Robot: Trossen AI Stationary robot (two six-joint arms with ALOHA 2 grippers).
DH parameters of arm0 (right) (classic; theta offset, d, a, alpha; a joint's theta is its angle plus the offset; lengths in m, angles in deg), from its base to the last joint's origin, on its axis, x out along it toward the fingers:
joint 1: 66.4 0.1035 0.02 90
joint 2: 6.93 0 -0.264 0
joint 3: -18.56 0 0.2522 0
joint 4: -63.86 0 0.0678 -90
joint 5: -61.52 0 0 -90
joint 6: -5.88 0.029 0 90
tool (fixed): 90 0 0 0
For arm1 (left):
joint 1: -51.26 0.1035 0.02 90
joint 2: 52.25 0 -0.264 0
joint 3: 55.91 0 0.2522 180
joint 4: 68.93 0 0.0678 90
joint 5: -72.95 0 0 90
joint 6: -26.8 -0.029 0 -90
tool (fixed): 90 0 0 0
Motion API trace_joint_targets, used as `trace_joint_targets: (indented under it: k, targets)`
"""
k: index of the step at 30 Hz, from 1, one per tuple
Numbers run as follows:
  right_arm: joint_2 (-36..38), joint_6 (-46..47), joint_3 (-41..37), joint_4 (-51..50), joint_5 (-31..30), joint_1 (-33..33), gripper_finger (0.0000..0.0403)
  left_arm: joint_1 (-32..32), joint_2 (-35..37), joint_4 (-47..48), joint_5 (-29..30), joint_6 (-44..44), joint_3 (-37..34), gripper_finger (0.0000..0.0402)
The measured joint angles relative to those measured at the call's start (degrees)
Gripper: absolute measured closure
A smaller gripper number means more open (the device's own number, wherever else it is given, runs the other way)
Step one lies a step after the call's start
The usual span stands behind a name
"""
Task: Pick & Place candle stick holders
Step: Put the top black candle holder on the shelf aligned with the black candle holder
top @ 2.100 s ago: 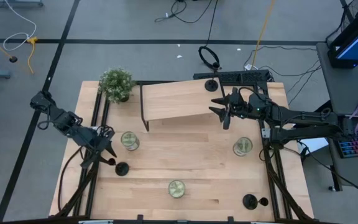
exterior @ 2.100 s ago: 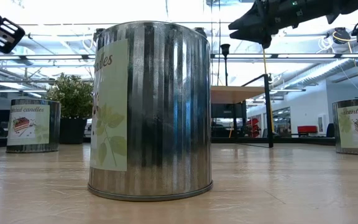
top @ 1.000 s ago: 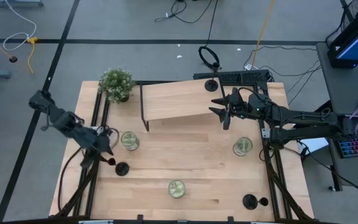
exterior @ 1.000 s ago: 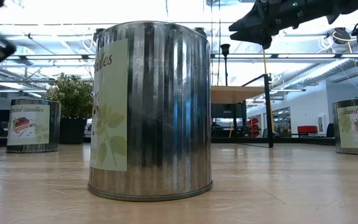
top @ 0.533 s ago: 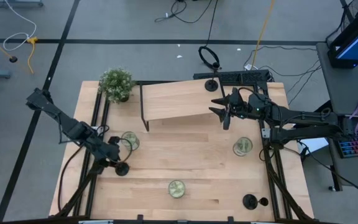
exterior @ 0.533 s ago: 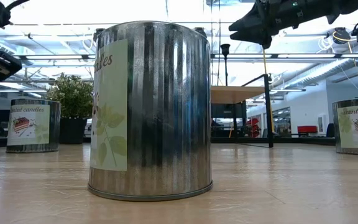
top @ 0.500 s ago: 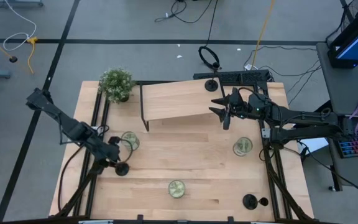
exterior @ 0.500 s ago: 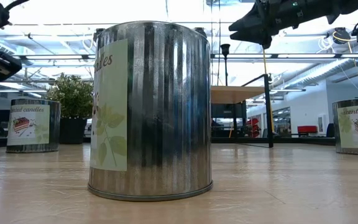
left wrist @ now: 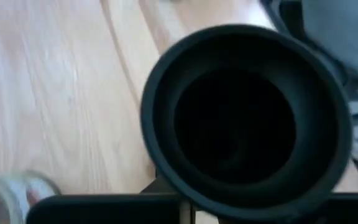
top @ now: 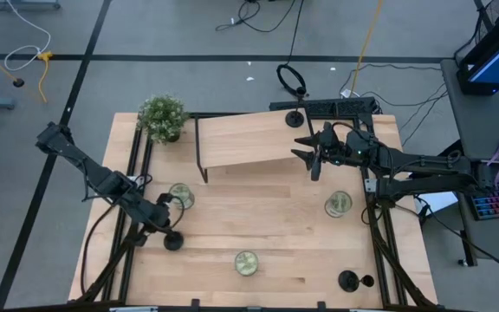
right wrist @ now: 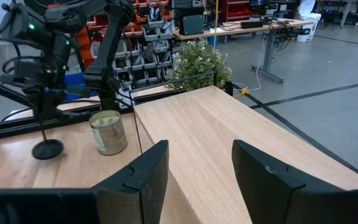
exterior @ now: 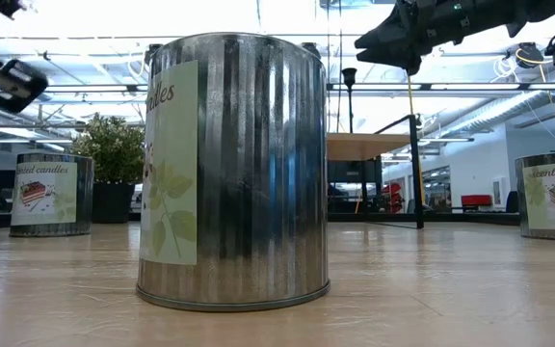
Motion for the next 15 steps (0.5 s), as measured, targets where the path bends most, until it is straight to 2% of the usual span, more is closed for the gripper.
trace_joint_targets:
  k: [5,9,15]
  targets:
    - [0.00,0.00,0.00,0.18,-0.07,0.00,0.0232,0.26,0.00,-14.03,1.49,-3.36,-0.02,0.0389]
    - [0.00,0.00,0.00,0.18,-0.11,0.00,0.0232,1.90,-1.28,-25.48,8.41,-8.09,0.39,0.0383]
    - [0.00,0.33,0.00,0.18,-0.13,0.00,0.0232,8.31,-7.32,-25.92,19.03,-19.92,7.37,0.0389]
